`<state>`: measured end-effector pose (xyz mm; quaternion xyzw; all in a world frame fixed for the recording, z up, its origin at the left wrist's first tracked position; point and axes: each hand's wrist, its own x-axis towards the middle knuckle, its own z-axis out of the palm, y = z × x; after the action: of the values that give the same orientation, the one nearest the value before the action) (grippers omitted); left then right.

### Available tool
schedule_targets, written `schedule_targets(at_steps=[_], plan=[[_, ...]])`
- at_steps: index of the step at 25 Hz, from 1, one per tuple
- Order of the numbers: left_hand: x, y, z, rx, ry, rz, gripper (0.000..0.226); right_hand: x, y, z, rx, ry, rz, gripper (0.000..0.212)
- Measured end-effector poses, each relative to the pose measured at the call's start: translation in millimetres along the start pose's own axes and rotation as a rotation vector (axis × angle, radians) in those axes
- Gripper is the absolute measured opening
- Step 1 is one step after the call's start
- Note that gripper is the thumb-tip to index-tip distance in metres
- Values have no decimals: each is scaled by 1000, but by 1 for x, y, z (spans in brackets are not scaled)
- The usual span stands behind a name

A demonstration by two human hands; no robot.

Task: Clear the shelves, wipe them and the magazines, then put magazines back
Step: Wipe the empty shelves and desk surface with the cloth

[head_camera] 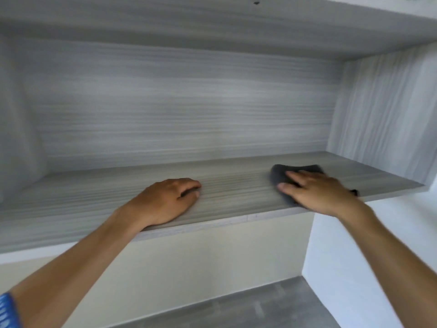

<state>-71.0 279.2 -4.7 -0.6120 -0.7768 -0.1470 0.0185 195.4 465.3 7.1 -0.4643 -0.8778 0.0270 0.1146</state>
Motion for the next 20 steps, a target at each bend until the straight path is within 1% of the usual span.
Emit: schedule_targets(at_steps=[1,3,4,5,7,9,10,11,12,13,15,17,20], plan=[[-1,1,0,-10,-18,-1,48,-3,-27,6,-7,-12,-85,66],[-2,1,-1,-49,-54,-16,51,-17,-76,20,4,-25,-296,67],[-2,0,-2,-72,-70,-39,53,-23,-88,24,18,-22,-372,65],[-2,-1,-2,-84,-86,-63,54,-23,-90,21,53,-23,-411,63],[-4,-5,-3,-73,-111,-95,58,-8,-67,11,122,-73,-366,60],[-6,-7,-3,-45,-120,-89,58,15,-27,3,132,-139,-178,65],[-7,-7,-3,-34,-119,-78,58,25,-10,0,87,-138,-67,70],[-8,-6,-3,-29,-111,-73,58,35,-3,-2,31,-134,23,73],[-9,-6,-3,-33,-106,-73,57,43,-6,-1,0,-141,73,74],[-8,-4,-4,-36,-103,-73,57,48,-14,2,-4,-143,70,73],[-8,-4,-5,-31,-100,-84,57,48,-48,9,6,-146,-60,70],[-9,-3,-4,-22,-101,-91,57,26,-81,18,10,-136,-255,67],[-9,-1,-2,-18,-99,-96,57,-9,-87,17,42,-104,-469,63]])
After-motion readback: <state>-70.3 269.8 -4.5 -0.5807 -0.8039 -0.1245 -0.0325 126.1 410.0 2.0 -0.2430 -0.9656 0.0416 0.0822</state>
